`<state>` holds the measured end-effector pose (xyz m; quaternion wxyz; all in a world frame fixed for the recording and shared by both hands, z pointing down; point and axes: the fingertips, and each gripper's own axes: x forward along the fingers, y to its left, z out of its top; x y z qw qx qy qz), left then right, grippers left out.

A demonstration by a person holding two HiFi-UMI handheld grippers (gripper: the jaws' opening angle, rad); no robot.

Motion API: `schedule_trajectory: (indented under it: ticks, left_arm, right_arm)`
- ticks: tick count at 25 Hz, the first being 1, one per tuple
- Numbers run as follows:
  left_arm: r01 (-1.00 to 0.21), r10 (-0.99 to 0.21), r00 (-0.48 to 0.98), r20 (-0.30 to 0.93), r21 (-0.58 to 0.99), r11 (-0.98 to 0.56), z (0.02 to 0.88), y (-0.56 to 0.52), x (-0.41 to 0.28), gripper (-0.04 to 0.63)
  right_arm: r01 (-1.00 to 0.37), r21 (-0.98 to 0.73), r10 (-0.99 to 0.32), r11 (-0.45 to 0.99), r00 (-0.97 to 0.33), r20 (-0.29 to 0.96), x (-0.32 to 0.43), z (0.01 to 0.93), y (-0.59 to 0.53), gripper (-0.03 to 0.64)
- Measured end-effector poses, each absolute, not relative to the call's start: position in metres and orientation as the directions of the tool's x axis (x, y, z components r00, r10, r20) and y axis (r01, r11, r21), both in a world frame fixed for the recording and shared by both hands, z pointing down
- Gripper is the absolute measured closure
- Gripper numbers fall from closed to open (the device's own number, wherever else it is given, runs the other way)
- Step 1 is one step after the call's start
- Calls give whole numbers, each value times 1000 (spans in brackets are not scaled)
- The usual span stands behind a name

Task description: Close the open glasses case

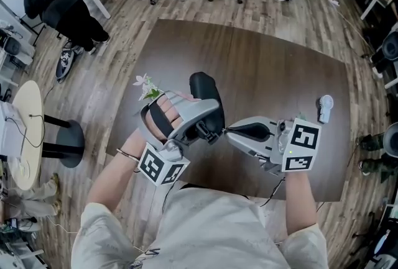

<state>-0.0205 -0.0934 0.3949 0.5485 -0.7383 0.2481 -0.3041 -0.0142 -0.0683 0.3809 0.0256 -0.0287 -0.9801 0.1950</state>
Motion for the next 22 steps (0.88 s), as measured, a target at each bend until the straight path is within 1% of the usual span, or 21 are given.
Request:
schedule_trajectory:
  ticks: [3,5,7,10,13,15,17,21,22]
  left_arm:
    - [-179,-689,700,186,-889,-422,391,-99,-22,252]
    - [-231,-684,696,220,-833,-503,397,-104,-22,235]
    - [-264,-659,708,256,-769,-582,405,-104,-20,174]
    - [-342,-631,734,250,-666,-663,405,-101,-18,160]
    - [-390,-613,755,233,-592,-705,399,-99,-10,153]
    - [-394,-613,757,228,-589,-706,395,-98,-5,174]
    - [-387,-615,756,225,-604,-697,392,-97,-2,262]
    - [-321,-620,746,242,-686,-654,394,-93,-4,304]
    - [-310,-627,741,239,-707,-635,394,-93,-4,347]
  right_arm:
    - [56,-430,41,901,-998,-45,-13,372,-71,617]
    - [75,-478,16,875,-992,-126,-12,365,-74,617]
    - [72,-511,-24,857,-984,-179,-11,360,-78,617]
    - [44,-527,-74,849,-977,-201,-8,358,-82,617]
    - [-19,-490,-121,871,-977,-177,-9,356,-79,617]
    - [-53,-455,-143,889,-976,-164,-13,352,-74,617]
    - [-78,-417,-152,905,-977,-147,-15,347,-70,617]
    - [-131,-306,-147,943,-989,-30,-14,350,-67,617]
    - [-142,-285,-149,948,-989,-4,-13,352,-68,617]
